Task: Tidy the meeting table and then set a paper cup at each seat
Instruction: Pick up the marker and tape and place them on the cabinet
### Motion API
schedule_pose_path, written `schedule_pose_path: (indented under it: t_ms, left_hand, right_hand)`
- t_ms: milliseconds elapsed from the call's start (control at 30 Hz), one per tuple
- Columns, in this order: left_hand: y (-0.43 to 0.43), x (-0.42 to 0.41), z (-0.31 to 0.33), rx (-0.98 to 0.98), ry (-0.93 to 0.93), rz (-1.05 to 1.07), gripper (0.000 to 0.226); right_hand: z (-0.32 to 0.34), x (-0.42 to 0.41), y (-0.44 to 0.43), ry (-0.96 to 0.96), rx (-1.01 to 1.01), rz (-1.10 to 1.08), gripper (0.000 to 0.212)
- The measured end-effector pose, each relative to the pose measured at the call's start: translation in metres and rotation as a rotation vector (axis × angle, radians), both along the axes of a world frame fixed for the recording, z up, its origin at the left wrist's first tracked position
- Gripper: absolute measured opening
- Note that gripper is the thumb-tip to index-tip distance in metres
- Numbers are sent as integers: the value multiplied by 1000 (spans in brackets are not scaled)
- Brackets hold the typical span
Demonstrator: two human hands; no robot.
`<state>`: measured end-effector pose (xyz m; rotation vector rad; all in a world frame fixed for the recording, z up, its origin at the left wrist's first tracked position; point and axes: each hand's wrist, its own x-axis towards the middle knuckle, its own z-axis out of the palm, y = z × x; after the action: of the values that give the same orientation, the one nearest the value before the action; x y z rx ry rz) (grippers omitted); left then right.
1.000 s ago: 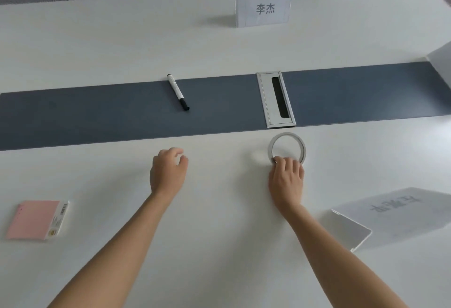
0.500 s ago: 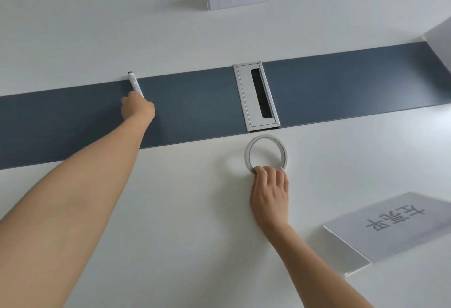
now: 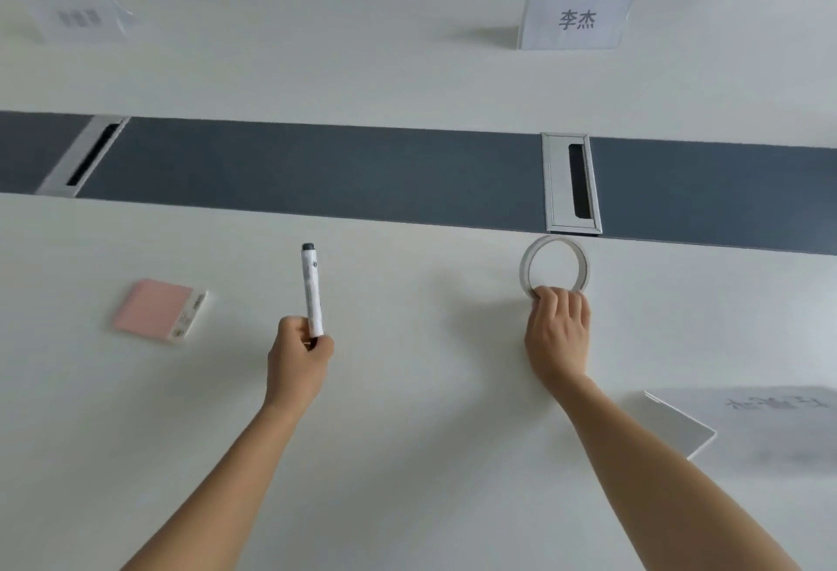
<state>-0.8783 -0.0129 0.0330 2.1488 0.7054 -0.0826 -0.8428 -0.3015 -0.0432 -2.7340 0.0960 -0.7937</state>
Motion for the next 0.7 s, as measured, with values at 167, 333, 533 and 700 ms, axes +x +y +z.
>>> schedule_pose_path:
  t_ms: [167,333,533,700]
  left_hand:
    - [50,-133,4,-72,-11,237,8]
    - [72,-217,6,-74,-83,459,9]
    - [86,-267,7,-123,-157,575,6]
    - [104,-294,2,-183,-207,645,10]
  right_hand:
    - [8,-42,57,16,62,262,11]
    - [26,-115,161,-28,171,644,17]
    - [37,-214,233,-40,261,854,8]
    - [44,-259,247,-67,202,937,11]
